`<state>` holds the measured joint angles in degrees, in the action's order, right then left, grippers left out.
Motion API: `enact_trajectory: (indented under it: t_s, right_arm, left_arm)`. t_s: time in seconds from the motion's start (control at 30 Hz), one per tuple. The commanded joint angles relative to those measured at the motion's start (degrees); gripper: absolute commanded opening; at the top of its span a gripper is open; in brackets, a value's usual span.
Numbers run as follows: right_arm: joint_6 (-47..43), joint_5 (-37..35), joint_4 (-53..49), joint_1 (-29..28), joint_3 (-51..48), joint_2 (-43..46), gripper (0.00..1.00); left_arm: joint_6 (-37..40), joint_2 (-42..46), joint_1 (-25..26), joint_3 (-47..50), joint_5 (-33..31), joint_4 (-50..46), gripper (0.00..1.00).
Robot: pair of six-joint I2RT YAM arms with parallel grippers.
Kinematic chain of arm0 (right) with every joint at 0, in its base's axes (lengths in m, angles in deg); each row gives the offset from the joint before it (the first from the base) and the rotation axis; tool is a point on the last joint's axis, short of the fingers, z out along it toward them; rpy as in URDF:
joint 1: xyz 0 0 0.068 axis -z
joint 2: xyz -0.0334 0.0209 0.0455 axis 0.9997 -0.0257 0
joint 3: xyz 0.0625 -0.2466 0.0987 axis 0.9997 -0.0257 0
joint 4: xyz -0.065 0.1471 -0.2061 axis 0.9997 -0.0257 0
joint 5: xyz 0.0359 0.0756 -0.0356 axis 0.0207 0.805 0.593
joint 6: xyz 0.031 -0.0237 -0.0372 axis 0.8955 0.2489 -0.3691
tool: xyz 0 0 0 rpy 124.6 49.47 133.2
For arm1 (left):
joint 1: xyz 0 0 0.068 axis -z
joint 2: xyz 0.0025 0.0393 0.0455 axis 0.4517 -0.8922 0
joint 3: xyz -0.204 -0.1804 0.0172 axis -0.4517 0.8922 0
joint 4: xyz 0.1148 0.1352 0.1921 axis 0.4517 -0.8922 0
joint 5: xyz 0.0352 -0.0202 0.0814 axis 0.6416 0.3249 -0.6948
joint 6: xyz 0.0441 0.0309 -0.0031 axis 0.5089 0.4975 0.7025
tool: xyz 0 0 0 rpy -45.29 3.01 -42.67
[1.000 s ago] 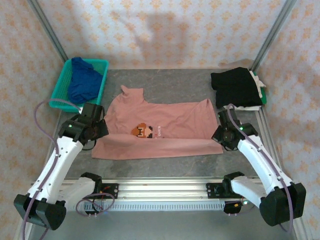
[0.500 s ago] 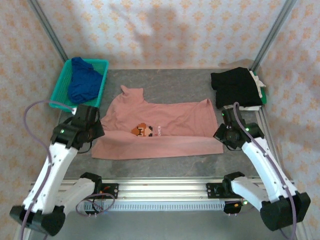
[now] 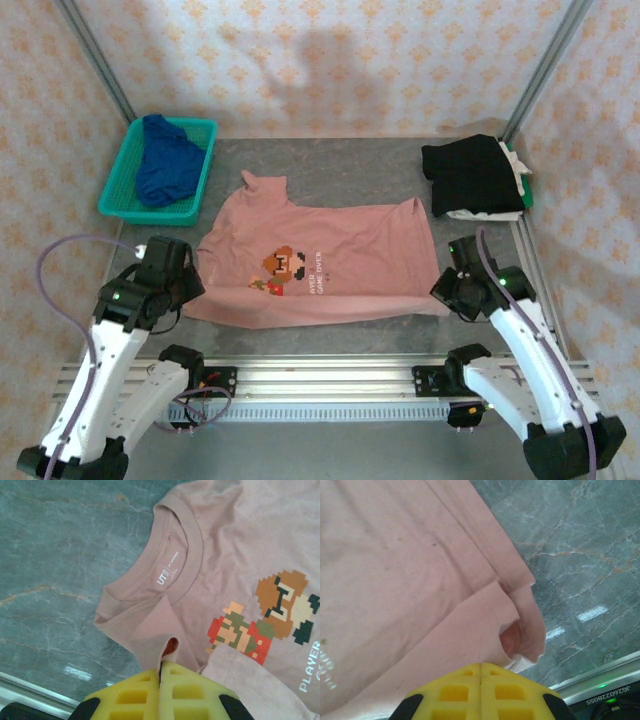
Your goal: Fold and stack the t-shirts
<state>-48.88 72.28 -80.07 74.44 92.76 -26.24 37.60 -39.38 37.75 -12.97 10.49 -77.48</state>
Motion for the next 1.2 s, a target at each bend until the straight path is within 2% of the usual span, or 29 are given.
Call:
enact_trajectory:
  t_s: [0.0,0.3,0.53,0.67,0.77,1.03,1.17]
  right_arm:
    - [-0.12,-7.34,5.04,-0.14,-0.07,-6.44,0.00]
    - [-2.09,-15.77,13.59,0.02,4.82,-23.14,0.00]
    - [-5.72,-15.70,17.67,0.09,9.67,-33.81,0.00]
    - [-6.70,-16.32,14.88,0.12,12.57,-37.84,0.00]
    - [-7.19,-13.54,13.06,0.11,11.85,-33.63,0.00]
    - [-5.71,-2.98,5.73,-0.41,5.93,-15.65,0.00]
    - [-4.84,-0.33,2.48,-0.74,2.15,-8.84,0.00]
  left_arm:
    - [-0.55,-5.87,0.54,3.00,0.02,7.00,0.00]
    - [2.18,-22.88,0.60,-0.18,-7.68,11.92,0.00]
    - [4.45,-31.08,0.51,-4.34,-10.67,13.19,0.00]
    - [4.74,-33.12,0.46,-7.42,-12.29,10.45,0.00]
    - [4.70,-28.67,0.54,-8.31,-11.19,7.58,0.00]
    - [0.79,-4.24,1.32,-4.94,-4.30,-1.79,0.00]
    - [-1.68,4.34,1.42,-2.74,-2.01,-5.61,0.00]
